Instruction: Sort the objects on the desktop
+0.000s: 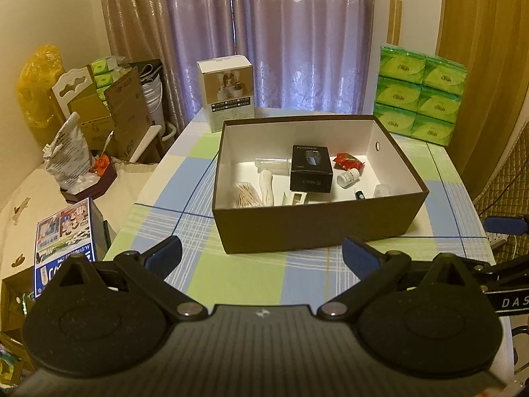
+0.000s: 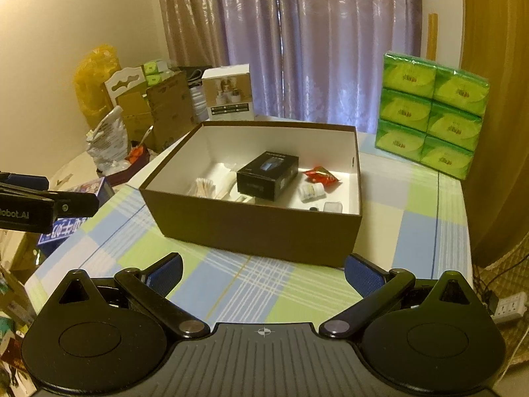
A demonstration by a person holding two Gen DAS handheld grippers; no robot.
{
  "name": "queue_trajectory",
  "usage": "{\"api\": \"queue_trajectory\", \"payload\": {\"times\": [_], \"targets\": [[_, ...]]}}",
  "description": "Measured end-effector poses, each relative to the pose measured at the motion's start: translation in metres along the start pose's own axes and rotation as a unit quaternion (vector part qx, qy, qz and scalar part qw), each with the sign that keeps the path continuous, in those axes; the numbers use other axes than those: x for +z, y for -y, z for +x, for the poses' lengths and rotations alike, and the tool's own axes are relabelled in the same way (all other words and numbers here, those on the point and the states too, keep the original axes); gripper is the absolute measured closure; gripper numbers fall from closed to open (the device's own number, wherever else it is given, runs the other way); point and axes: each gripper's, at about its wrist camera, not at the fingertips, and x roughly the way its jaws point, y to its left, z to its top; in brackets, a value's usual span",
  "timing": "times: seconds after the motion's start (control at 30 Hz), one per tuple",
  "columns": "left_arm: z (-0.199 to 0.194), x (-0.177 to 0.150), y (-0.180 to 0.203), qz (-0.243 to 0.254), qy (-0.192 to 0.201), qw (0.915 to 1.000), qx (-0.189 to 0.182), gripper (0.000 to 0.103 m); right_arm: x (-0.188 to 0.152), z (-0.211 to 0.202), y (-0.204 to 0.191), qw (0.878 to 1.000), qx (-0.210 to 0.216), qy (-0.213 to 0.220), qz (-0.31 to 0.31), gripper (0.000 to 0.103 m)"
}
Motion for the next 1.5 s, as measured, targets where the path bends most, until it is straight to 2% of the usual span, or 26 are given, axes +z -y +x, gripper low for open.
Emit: {"api": "queue_trajectory", "payload": {"times": [0.83,1.5], "targets": [[-0.044,-0.05,0.026,-0.002,-0.006,0.9994,0.034,0.001,-0.039,-0.042,-0.001,1.0,0.011,-0.004,-0.009,0.002],[-0.049,-0.081,0.036,-0.013,-0.034,0.9984,0.042,0.001,-0.061,-0.049,0.001,1.0,0.009,-0.018,-0.022,0.002]]}}
